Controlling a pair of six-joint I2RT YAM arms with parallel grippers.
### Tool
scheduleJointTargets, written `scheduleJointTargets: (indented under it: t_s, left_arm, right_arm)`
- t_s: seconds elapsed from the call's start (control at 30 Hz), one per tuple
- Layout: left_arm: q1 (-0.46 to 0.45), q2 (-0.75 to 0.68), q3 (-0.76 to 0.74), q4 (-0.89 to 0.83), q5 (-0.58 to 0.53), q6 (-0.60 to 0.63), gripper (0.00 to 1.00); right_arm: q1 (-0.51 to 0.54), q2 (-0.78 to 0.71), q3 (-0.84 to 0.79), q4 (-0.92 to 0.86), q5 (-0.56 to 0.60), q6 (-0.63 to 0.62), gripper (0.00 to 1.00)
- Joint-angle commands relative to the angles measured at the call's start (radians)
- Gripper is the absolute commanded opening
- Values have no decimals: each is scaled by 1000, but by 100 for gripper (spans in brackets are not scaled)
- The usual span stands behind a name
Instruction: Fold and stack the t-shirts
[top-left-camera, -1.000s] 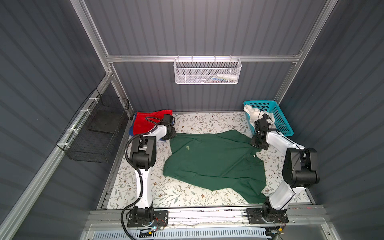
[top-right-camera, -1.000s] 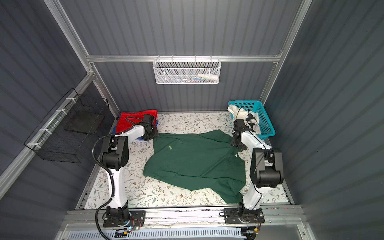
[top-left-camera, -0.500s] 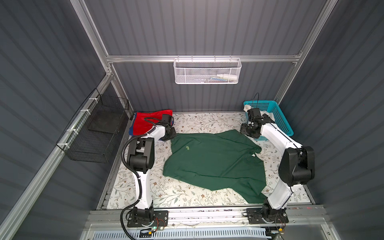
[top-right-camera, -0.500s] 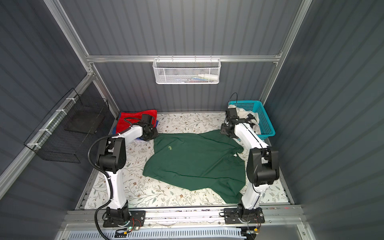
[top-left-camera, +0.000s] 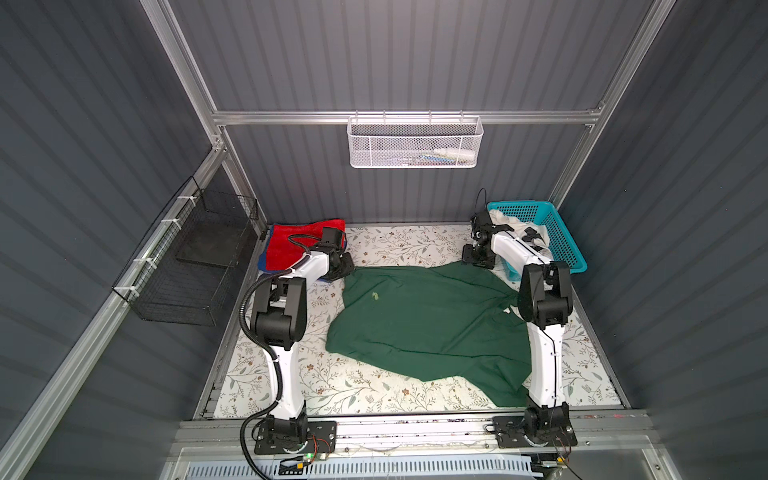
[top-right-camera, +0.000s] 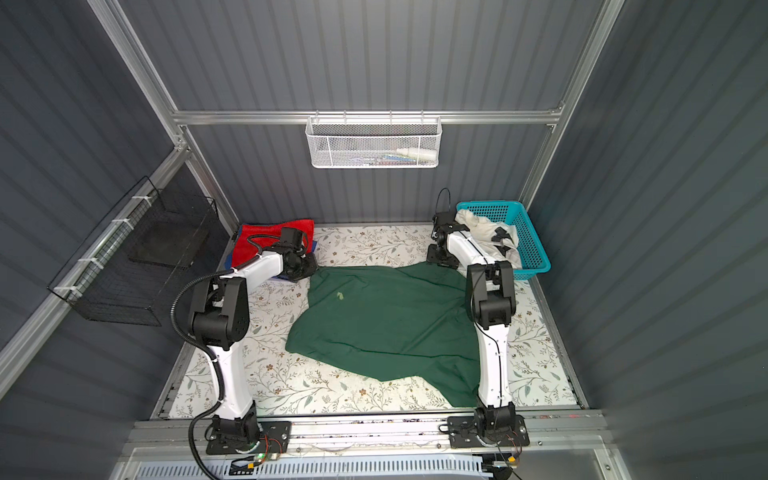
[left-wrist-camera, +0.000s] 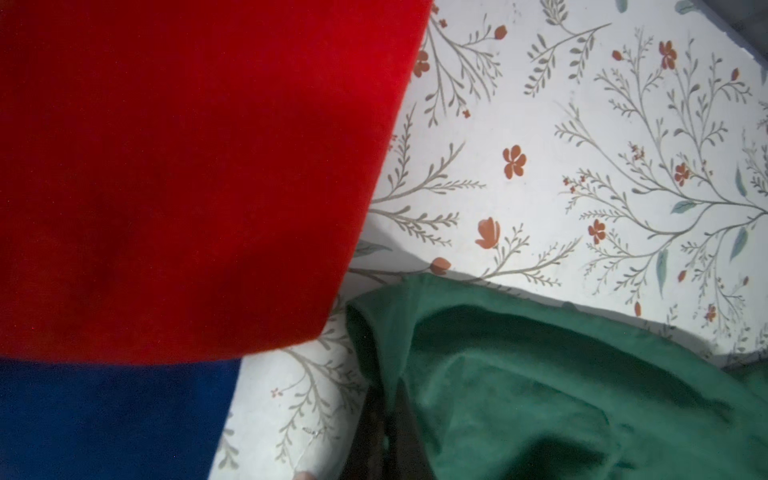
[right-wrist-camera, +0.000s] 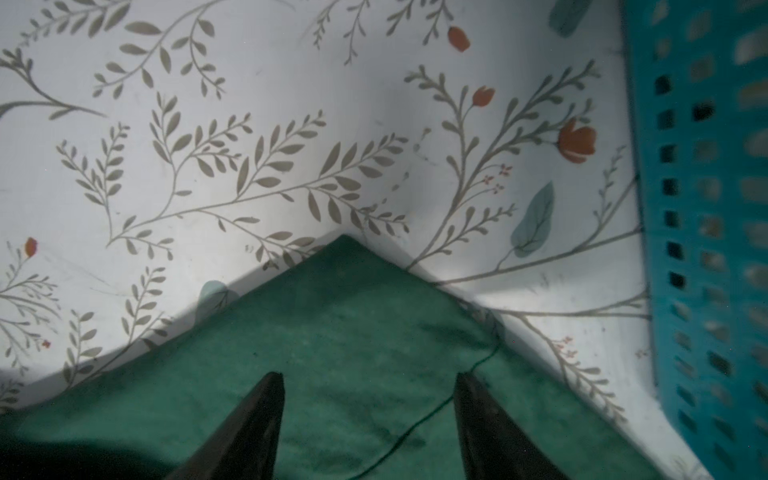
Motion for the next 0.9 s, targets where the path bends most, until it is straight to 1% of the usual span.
scheduleJointTargets:
  t_s: [0.0, 0.13, 0.2, 0.27, 0.4, 0.5, 0.6, 0.63, 0.7, 0.73, 0.8, 0.87]
  left_arm:
    - [3, 33, 27, 3, 42, -2, 0]
    - [3, 42, 36, 6, 68, 0, 0]
    - [3, 38, 35, 8, 71, 1, 0]
    - [3, 32, 36, 4, 75, 5, 0]
    - [3, 22, 44, -13, 76, 16, 0]
    - [3, 14, 51, -18, 82, 18, 0]
    - [3, 11, 59, -26, 82, 19, 0]
    - [3, 12, 61, -28, 82, 18, 0]
    - [3, 14, 67, -33, 84, 21, 0]
    - [3, 16, 70, -36, 82, 22, 0]
    - [3, 26, 84, -49, 85, 28, 0]
    - [3, 32, 96, -60, 83, 29, 0]
  right_arm:
    - [2, 51, 86, -59, 15, -16, 68]
    - [2, 152, 226, -162, 31, -15, 68]
    - [3, 183, 255, -185, 49, -5, 68]
    - [2, 209, 287, -210, 57, -3, 62]
    - [2, 219, 300, -201, 50, -1, 62]
    - [2, 233, 305, -190, 22, -4, 61]
    - [2, 256, 323, -194, -8, -2, 56]
    - [2, 263, 328, -194, -13, -3, 52]
    - [3, 274, 344, -196, -21, -8, 36]
    - [2, 275, 351, -192, -22, -11, 30]
    - [2, 274, 361, -185, -16, -16, 15]
    - [2, 271, 373, -175, -9, -25, 3]
